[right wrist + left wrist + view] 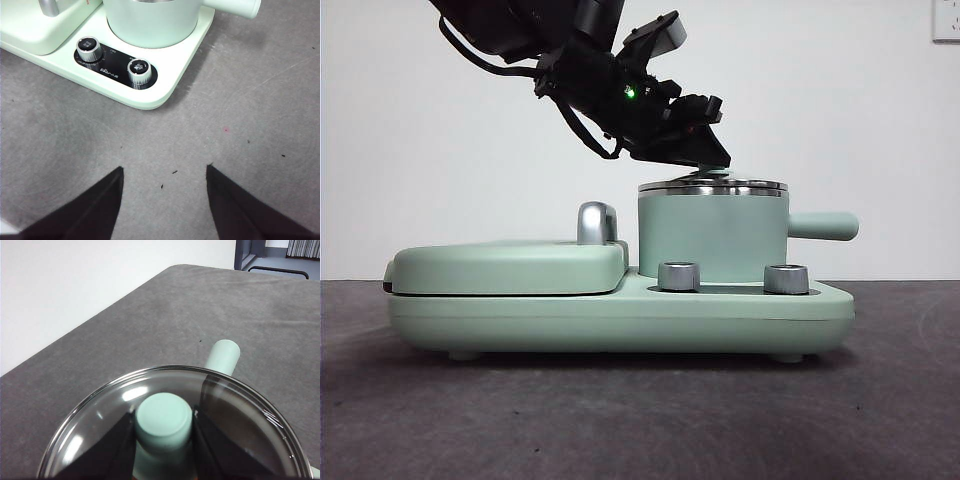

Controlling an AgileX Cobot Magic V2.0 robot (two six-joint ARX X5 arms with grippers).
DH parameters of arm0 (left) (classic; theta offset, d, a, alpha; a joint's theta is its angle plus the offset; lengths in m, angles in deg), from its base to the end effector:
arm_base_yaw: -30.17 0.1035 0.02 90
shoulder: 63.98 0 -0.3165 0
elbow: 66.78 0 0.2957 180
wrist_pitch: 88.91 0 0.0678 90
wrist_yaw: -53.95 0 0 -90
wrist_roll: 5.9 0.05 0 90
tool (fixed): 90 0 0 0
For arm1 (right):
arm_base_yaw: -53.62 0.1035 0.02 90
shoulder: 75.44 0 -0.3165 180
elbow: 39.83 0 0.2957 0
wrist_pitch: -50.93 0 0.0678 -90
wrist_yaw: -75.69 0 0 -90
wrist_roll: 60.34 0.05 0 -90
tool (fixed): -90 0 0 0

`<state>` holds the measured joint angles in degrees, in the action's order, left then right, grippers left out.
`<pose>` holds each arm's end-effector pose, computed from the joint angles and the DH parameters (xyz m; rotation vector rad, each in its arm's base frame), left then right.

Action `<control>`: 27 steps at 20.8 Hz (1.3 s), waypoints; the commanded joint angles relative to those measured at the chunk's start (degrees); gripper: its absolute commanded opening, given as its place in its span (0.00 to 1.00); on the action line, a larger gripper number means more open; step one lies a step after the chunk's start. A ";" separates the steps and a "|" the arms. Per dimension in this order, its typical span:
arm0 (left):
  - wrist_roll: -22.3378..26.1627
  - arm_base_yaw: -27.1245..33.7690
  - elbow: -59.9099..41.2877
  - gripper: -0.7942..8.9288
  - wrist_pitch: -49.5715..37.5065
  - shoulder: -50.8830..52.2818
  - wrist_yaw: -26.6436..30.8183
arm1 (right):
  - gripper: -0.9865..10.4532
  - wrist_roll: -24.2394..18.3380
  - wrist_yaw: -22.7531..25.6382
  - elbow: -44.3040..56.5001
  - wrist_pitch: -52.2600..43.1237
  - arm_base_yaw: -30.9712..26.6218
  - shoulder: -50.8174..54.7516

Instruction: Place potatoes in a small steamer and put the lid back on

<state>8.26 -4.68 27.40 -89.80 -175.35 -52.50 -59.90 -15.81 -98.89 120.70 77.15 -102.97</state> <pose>0.4260 -0.3139 0.2784 0.2758 0.1792 -0.9213 0.0764 0.0347 0.3315 -0.1212 0.6618 0.4178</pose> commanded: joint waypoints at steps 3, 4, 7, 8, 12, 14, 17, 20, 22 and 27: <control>-0.09 -0.48 1.49 0.19 -0.31 -0.48 0.13 | 0.31 0.66 0.07 -0.33 -0.35 0.28 -0.31; -0.20 -0.48 1.49 0.23 -0.70 -0.44 0.11 | 0.31 0.66 0.07 -0.33 -0.31 0.26 -0.31; -0.28 -0.50 1.49 0.28 -1.40 0.55 0.11 | 0.31 0.66 0.07 -0.33 -0.07 0.26 -0.31; -0.28 -0.50 1.49 0.32 -1.75 1.16 0.11 | 0.31 0.66 0.07 -0.33 -0.07 0.26 -0.31; -0.28 -0.48 1.49 0.44 -2.14 3.45 0.11 | 0.31 0.66 0.07 -0.33 -0.15 0.28 -0.31; -2.05 -0.48 1.49 0.44 -1.27 4.70 0.11 | 0.31 0.68 0.07 -0.33 -0.15 0.26 -0.31; -5.44 -0.26 1.49 0.44 4.46 8.72 -0.13 | 0.31 0.66 0.07 -0.33 -0.28 0.28 -0.31; -7.13 1.16 1.46 0.43 14.12 14.08 -0.22 | 0.31 0.68 0.04 -0.33 -1.53 0.28 -0.31; -8.48 2.86 1.44 0.43 20.92 17.62 -0.28 | 0.31 0.66 0.04 -0.33 -2.45 0.28 -0.31; -8.96 8.09 -3.06 0.43 29.55 27.89 -3.15 | 0.31 0.61 0.02 -0.33 -2.84 0.28 -0.37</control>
<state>-0.09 3.87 23.40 -60.08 -147.28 -55.34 -59.90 -15.81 -98.89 118.52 77.15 -102.97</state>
